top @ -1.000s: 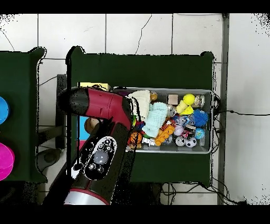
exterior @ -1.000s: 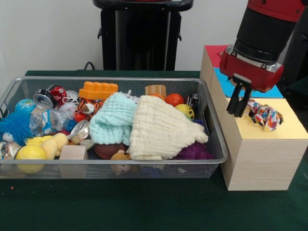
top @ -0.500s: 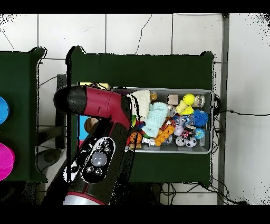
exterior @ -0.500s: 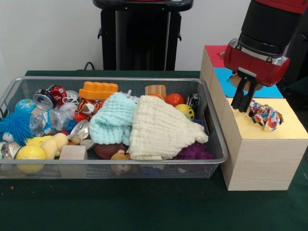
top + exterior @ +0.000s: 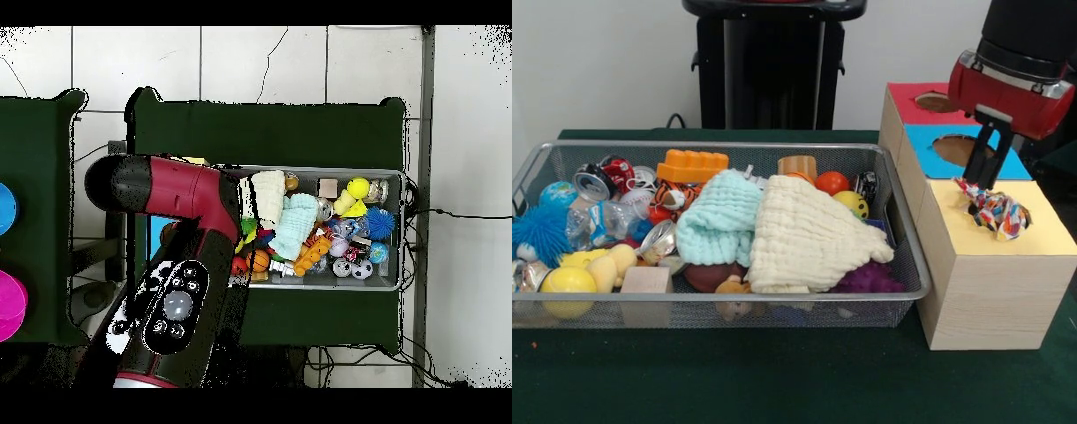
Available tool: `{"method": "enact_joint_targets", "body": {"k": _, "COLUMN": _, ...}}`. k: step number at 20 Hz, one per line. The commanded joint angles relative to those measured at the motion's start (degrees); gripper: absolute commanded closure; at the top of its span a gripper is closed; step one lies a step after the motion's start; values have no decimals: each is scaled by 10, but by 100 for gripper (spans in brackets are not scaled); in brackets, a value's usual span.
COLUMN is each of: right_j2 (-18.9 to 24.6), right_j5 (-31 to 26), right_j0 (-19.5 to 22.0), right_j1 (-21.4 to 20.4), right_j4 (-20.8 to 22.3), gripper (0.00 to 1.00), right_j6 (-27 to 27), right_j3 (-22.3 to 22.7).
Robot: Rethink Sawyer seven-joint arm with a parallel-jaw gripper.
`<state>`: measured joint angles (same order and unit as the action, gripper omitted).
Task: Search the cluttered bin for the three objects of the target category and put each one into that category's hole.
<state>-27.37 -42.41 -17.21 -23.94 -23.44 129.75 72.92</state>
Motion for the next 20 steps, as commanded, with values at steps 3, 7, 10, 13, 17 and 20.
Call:
{"method": "enact_joint_targets", "body": {"k": 3, "right_j2": 68, "right_j5": -7, "right_j0": -7, "right_j1": 29, "right_j4": -39, "gripper": 100, "right_j6": 148, "right_j3": 16}}
{"method": "enact_joint_targets", "body": {"k": 7, "right_j2": 65, "right_j5": 11, "right_j0": -15, "right_j1": 42, "right_j4": -45, "gripper": 100, "right_j6": 149, "right_j3": 17}}
{"method": "enact_joint_targets", "body": {"k": 10, "right_j2": 62, "right_j5": 23, "right_j0": -20, "right_j1": 54, "right_j4": -48, "gripper": 100, "right_j6": 152, "right_j3": 16}}
{"method": "enact_joint_targets", "body": {"k": 13, "right_j2": 66, "right_j5": 46, "right_j0": -22, "right_j1": 62, "right_j4": -52, "gripper": 100, "right_j6": 149, "right_j3": 25}}
{"method": "enact_joint_targets", "body": {"k": 17, "right_j2": 67, "right_j5": 78, "right_j0": -26, "right_j1": 81, "right_j4": -59, "gripper": 100, "right_j6": 149, "right_j3": 27}}
{"method": "enact_joint_targets", "body": {"k": 20, "right_j2": 55, "right_j5": 105, "right_j0": -33, "right_j1": 97, "right_j4": -57, "gripper": 100, "right_j6": 153, "right_j3": 24}}
